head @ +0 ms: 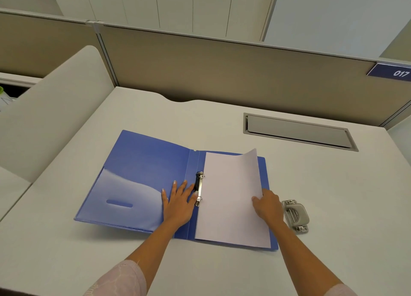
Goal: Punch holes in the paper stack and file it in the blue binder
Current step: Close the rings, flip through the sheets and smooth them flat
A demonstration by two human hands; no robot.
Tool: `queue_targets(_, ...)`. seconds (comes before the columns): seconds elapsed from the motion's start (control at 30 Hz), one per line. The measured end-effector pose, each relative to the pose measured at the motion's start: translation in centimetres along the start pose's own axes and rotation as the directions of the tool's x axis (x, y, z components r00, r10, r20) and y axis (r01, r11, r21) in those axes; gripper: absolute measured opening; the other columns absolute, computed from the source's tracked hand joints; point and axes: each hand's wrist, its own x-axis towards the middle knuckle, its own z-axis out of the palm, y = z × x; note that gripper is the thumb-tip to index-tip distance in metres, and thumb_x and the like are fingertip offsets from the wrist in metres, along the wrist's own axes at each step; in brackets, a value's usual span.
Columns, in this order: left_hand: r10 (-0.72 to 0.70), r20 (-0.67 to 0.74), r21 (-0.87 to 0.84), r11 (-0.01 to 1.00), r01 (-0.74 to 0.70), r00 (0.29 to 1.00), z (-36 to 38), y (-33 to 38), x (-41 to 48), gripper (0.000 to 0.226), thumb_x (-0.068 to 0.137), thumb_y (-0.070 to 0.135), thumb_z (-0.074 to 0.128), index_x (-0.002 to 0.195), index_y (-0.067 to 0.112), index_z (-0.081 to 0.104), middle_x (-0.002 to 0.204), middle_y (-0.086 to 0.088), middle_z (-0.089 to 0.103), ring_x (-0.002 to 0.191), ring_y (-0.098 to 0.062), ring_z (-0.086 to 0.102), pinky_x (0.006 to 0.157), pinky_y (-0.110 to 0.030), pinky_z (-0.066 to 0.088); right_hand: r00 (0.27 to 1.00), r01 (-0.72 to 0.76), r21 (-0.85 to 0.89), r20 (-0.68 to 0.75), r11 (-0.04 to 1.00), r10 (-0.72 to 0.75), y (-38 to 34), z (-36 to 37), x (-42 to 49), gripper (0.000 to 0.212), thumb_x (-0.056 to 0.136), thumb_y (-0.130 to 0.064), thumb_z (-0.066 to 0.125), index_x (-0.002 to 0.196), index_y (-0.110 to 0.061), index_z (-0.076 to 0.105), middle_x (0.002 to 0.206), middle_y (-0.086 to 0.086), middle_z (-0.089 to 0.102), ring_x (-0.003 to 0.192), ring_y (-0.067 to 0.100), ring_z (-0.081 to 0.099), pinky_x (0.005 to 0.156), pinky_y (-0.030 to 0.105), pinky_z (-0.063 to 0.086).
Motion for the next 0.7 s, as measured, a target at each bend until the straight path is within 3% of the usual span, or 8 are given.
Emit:
queue_targets(0.07,-0.001,0.003,0.001,1.0,0.001,1.0,-0.1,0.1,0.0,0.052,0.099,0.052,0.018,0.15,0.038,0.019,0.161,0.009,0.007,0.148,-0.02,-0.009,0.112,-0.051,-0.017,0.999,-0.007,0.01,-0.047,1.0,0.008,0.4,0.1,-0.2,0.036,0.088,-0.018,0.057,0.122,-0.008,0.051,0.109,0.012,0.063,0.088,0.028,0.058,0.07,0.031,0.045)
queue_targets(0.13,-0.005,0.01,-0.006,1.0,0.005,1.0,-0.2,0.3,0.0,0.052,0.1,0.052,0.019,0.149,0.037,0.021,0.161,0.008,0.008,0.148,-0.02,-0.008,0.112,-0.052,-0.017,0.998,-0.002,0.01,-0.07,1.0,0.002,0.8,0.2,-0.6,0.049,0.085,-0.016,0.059,0.131,-0.01,0.043,0.116,0.012,0.059,0.097,0.03,0.059,0.071,0.031,0.044)
queue_targets(0.3,-0.028,0.029,-0.069,0.997,0.03,0.999,-0.7,0.7,0.6,0.047,0.1,0.049,0.028,0.144,0.034,0.034,0.159,0.005,0.02,0.149,-0.022,-0.003,0.112,-0.055,-0.014,0.981,0.104,-0.149,-0.147,0.983,-0.126,1.0,0.9,-0.7,0.063,0.086,-0.025,0.061,0.141,-0.015,0.034,0.138,0.01,0.042,0.118,0.031,0.048,0.095,0.039,0.043)
queue_targets(0.47,-0.082,0.034,-0.159,0.983,0.086,0.996,-1.4,1.5,1.1,0.042,0.097,0.048,0.04,0.133,0.029,0.052,0.15,0.004,0.037,0.147,-0.024,0.01,0.114,-0.055,-0.007,0.935,0.353,-0.086,-0.015,0.932,-0.355,0.2,3.2,-0.9,0.066,0.091,-0.039,0.056,0.148,-0.023,0.026,0.155,0.0,0.026,0.141,0.022,0.026,0.113,0.04,0.027)
queue_targets(0.53,-0.094,0.001,-0.169,0.981,0.093,0.996,-1.6,1.9,1.3,0.039,0.095,0.047,0.045,0.124,0.026,0.059,0.142,0.002,0.047,0.138,-0.025,0.027,0.115,-0.049,0.007,0.909,0.416,-0.111,0.067,0.903,-0.41,-0.3,4.3,-0.8,0.07,0.093,-0.046,0.05,0.151,-0.026,0.016,0.16,-0.003,0.014,0.147,0.021,0.014,0.117,0.041,0.018)
queue_targets(0.6,-0.128,-0.035,-0.196,0.973,0.119,0.991,-1.8,2.3,1.3,0.035,0.092,0.045,0.049,0.117,0.025,0.063,0.13,0.001,0.055,0.123,-0.026,0.04,0.107,-0.04,0.025,0.893,0.445,-0.163,0.146,0.88,-0.425,-0.5,5.3,-0.6,0.074,0.094,-0.053,0.042,0.152,-0.028,0.004,0.161,-0.004,0.0,0.149,0.022,0.001,0.119,0.043,0.007)
queue_targets(0.7,-0.179,-0.024,-0.227,0.959,0.169,0.984,-2.0,2.7,1.4,0.03,0.092,0.042,0.051,0.115,0.024,0.061,0.115,0.0,0.064,0.11,-0.025,0.052,0.096,-0.038,0.036,0.888,0.449,-0.254,0.229,0.857,-0.398,-0.2,6.5,-0.2,0.076,0.095,-0.059,0.032,0.151,-0.029,-0.01,0.16,-0.004,-0.015,0.148,0.023,-0.014,0.118,0.046,-0.005)
